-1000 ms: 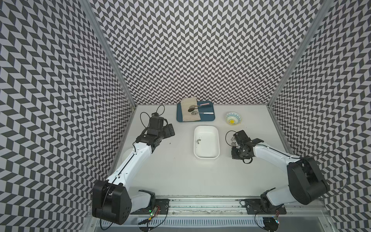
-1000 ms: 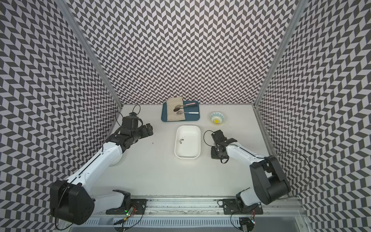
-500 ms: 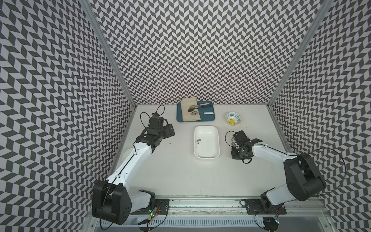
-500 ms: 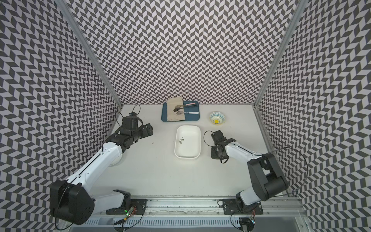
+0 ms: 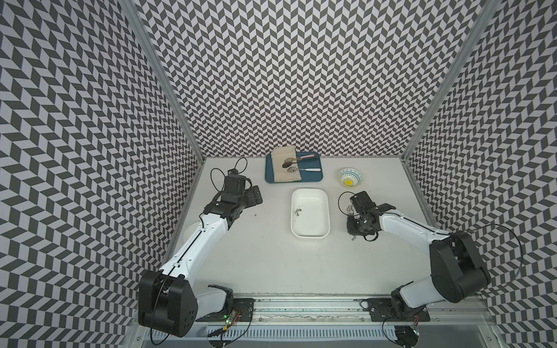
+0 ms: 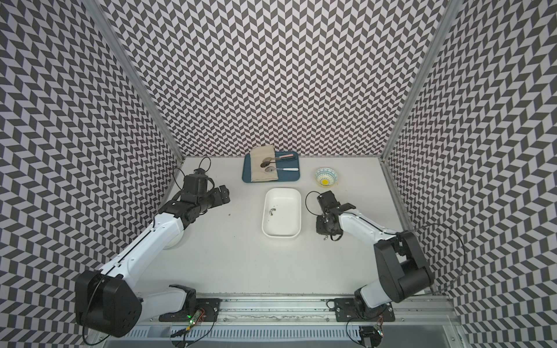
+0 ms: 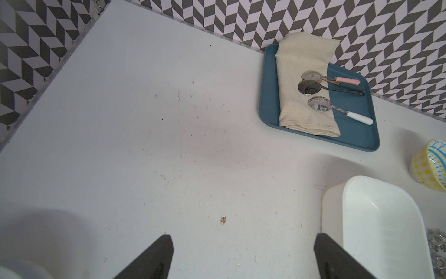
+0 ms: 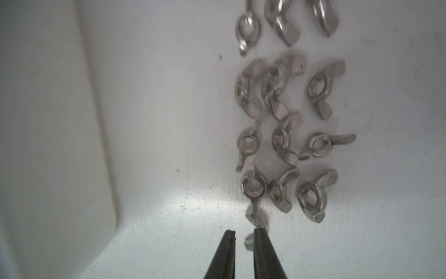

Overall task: Take out the wing nut from the storage box
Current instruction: Place the wing nut at the center of the board, then pick up the wing nut from the storage box.

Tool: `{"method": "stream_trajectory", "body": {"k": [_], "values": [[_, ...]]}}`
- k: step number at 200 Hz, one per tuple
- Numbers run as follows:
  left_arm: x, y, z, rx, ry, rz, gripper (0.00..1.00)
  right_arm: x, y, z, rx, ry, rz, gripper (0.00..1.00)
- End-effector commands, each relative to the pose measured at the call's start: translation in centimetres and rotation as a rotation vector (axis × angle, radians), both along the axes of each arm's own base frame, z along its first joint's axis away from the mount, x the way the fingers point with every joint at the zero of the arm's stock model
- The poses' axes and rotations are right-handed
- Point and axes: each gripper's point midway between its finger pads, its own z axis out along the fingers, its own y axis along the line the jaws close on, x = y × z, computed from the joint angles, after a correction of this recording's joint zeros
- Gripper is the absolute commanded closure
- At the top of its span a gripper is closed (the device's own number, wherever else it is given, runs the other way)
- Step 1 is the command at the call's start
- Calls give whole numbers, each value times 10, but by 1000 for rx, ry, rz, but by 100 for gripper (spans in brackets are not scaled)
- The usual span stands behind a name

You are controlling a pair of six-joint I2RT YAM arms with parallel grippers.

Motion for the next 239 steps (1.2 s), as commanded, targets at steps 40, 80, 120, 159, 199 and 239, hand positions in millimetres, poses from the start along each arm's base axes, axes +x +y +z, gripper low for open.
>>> {"method": "stream_trajectory", "body": {"k": [40,80,120,159,199,239], "values": [[0,-3,11,-19,-30,-16,5,49,83,85,166,-198,144,78],[-4,-1,11,-15,-31,-13,5,56,162,86,263,-205,232,78],[-12,-1,8,-30,-24,-14,5,67,200,66,369,-188,174,78],[-18,0,4,-28,-16,-11,5,78,216,38,381,-140,152,76],[-21,1,5,-28,-21,-9,5,80,225,11,395,-86,143,76],[-21,3,9,-25,-30,-4,5,87,228,-4,379,-73,132,76]]}}
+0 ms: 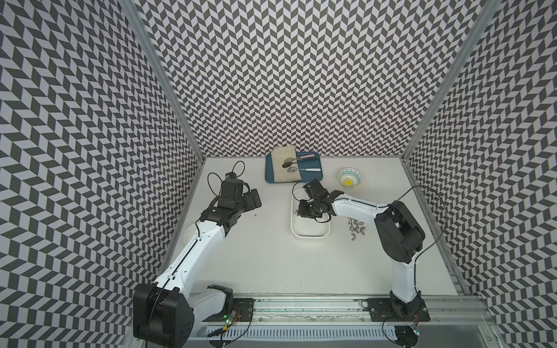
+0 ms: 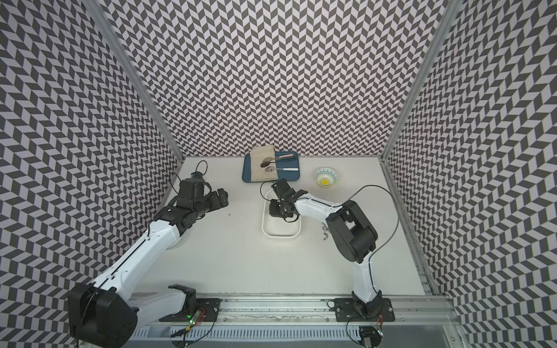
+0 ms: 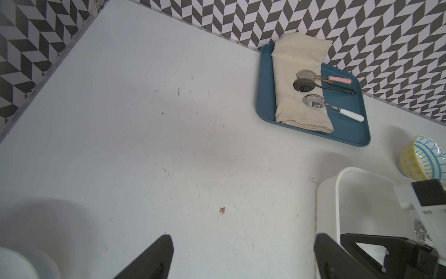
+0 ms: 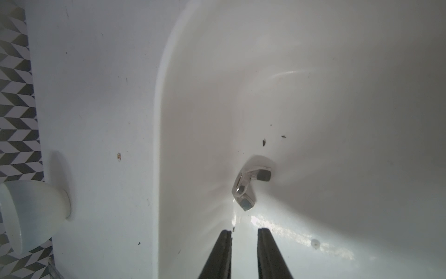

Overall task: Take out the wing nut from the storage box
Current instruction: Pick up the wing nut from the storage box.

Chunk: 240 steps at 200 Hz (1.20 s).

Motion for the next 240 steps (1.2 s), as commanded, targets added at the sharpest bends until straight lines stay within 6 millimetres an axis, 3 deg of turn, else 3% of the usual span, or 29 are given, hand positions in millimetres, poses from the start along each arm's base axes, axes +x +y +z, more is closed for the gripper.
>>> {"method": "stream_trajectory", "body": {"k": [1,45,146,199,218,240], "values": [[-4,2,5,-1,-12,4,5,16,14,8,47,-40,-12,76],[-4,5,9,12,-19,14,5,26,22,1,48,-31,-18,76],[-3,10,12,29,-23,32,5,35,17,-20,19,5,-36,76],[-1,11,14,34,-26,32,5,32,15,-27,7,19,-18,88],[0,10,14,31,-25,29,5,30,13,-22,12,19,-14,91],[2,9,14,28,-28,27,4,31,14,-2,35,-13,-4,94]]}}
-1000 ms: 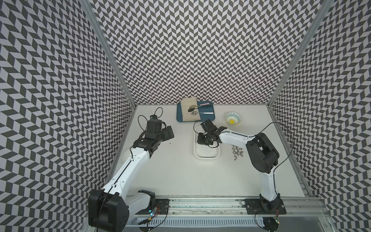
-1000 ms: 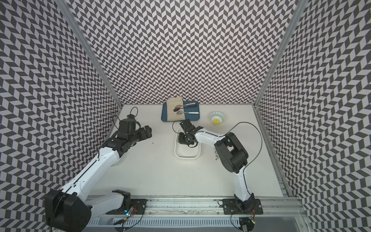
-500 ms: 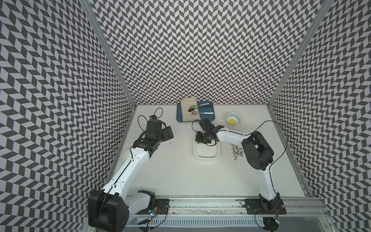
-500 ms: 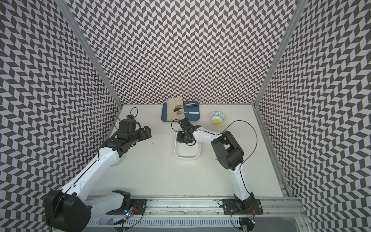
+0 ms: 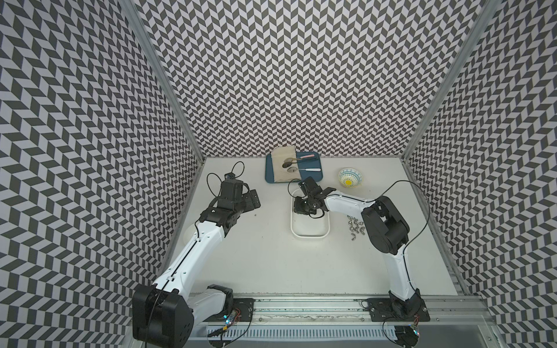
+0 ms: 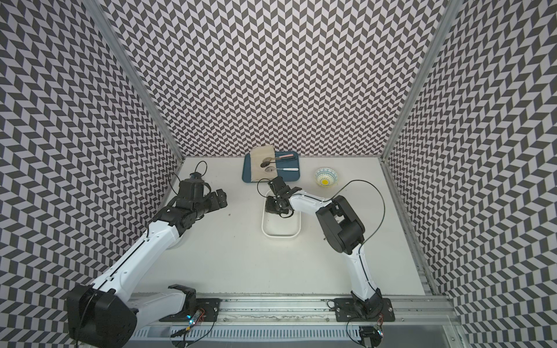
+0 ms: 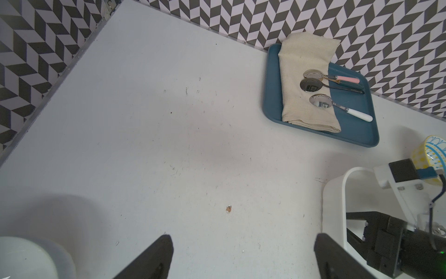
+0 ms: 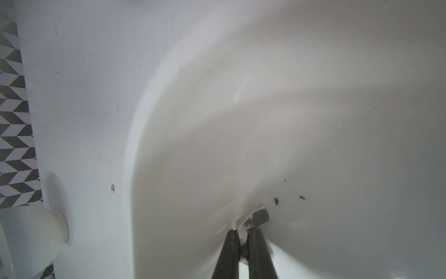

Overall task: Take out the wing nut from the storage box
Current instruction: Pick up the wing nut from the storage box, then place the wing nut at the center of the board.

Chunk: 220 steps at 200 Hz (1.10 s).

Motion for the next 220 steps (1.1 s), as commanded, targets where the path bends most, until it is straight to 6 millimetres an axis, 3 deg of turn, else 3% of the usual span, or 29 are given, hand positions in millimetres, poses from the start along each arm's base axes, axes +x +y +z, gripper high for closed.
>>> {"method": "stream_trajectory", "body": {"k": [1,50,72,90,119,152,177,220], "values": [[4,3,15,4,-36,7,5,1,-2,18,14,-28,12,94],[6,2,13,-2,-34,2,5,0,-18,87,61,-147,7,95],[6,2,12,-1,-34,1,5,-7,-47,107,54,-175,-24,95],[6,1,10,-1,-30,0,5,-16,-84,115,34,-186,-73,95],[9,-1,8,-7,-28,-6,5,-34,-150,114,-50,-185,-156,95],[12,-3,5,-11,-23,-10,5,-61,-210,96,-174,-147,-236,95],[13,-4,4,-19,-22,-15,5,-81,-236,73,-233,-104,-268,95],[13,-6,5,-21,-21,-20,5,-109,-262,39,-287,-43,-307,95]]}}
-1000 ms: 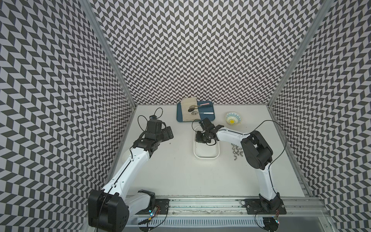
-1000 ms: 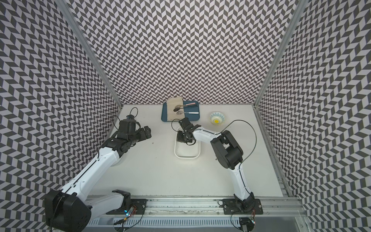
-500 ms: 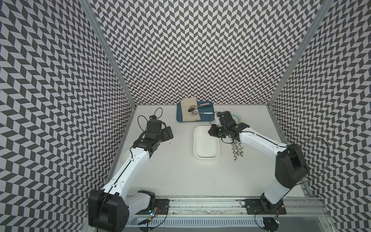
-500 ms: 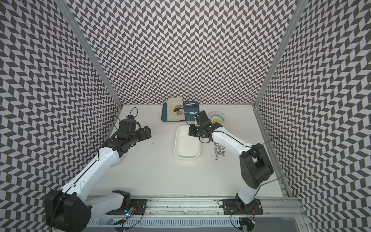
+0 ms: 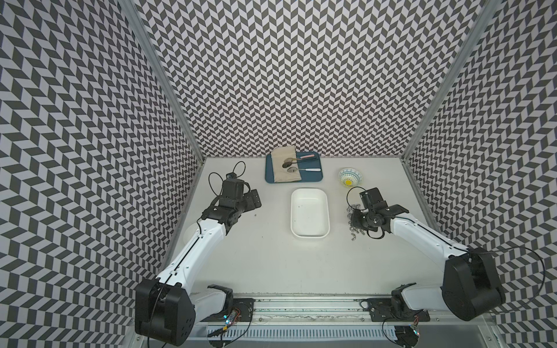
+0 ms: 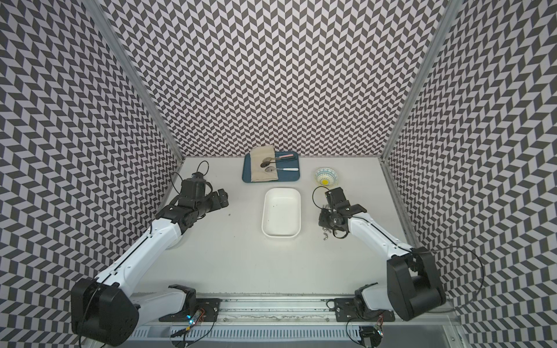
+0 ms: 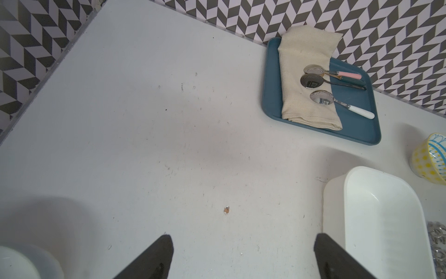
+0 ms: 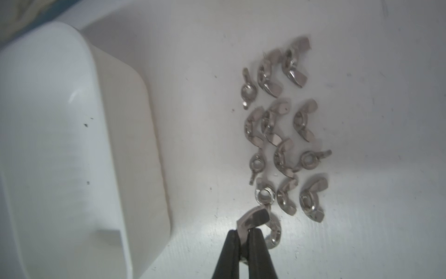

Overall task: Take out the wing nut from the storage box
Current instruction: Place the wing nut at the center of the board.

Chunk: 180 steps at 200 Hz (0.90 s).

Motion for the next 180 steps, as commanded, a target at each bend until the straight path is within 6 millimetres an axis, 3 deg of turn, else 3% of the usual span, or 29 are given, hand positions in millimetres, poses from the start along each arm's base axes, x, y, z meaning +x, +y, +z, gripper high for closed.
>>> {"method": "stream_trajectory", "body": {"k": [1,58,180], "values": [[7,-3,13,-13,-37,-10,5,-4,-14,-2,-36,-30,-21,95],[7,-5,13,-16,-35,-18,5,-15,-23,-27,-49,6,-43,95],[4,-4,14,-11,-37,-14,5,-12,-16,-52,-22,33,-34,93]]}}
